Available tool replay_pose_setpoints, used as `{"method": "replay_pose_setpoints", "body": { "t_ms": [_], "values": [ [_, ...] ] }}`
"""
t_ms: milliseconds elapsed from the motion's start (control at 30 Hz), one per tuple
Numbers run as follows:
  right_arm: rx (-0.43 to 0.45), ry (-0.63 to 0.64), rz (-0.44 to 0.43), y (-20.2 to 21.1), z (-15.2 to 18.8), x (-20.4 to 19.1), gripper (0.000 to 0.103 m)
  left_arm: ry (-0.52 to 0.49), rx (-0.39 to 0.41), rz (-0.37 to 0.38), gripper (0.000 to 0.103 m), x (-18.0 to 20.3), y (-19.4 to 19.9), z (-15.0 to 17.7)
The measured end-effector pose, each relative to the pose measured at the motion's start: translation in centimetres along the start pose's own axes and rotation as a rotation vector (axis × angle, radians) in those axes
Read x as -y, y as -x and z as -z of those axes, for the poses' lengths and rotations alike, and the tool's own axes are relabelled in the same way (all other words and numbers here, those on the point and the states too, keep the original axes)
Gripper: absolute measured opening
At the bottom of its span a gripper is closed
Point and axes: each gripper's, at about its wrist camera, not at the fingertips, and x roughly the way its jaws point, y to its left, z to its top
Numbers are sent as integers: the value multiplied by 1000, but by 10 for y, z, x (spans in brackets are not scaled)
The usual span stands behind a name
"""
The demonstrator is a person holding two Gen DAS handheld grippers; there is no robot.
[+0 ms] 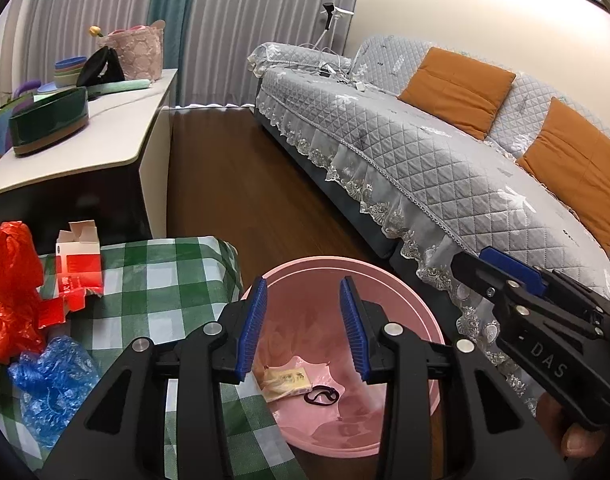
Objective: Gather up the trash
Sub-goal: 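Carry napkins and straws over the pink bin and open both grippers to drop them, then grasp the black plastic bag with the left gripper while the right gripper returns over the table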
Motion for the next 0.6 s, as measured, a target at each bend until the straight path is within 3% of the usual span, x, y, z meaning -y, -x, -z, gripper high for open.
{"method": "replay_pose_setpoints", "body": {
  "t_ms": [600],
  "values": [
    [22, 6, -37, 16, -2, -21, 38, 45, 48, -56, 37, -32, 70, 16]
  ]
}}
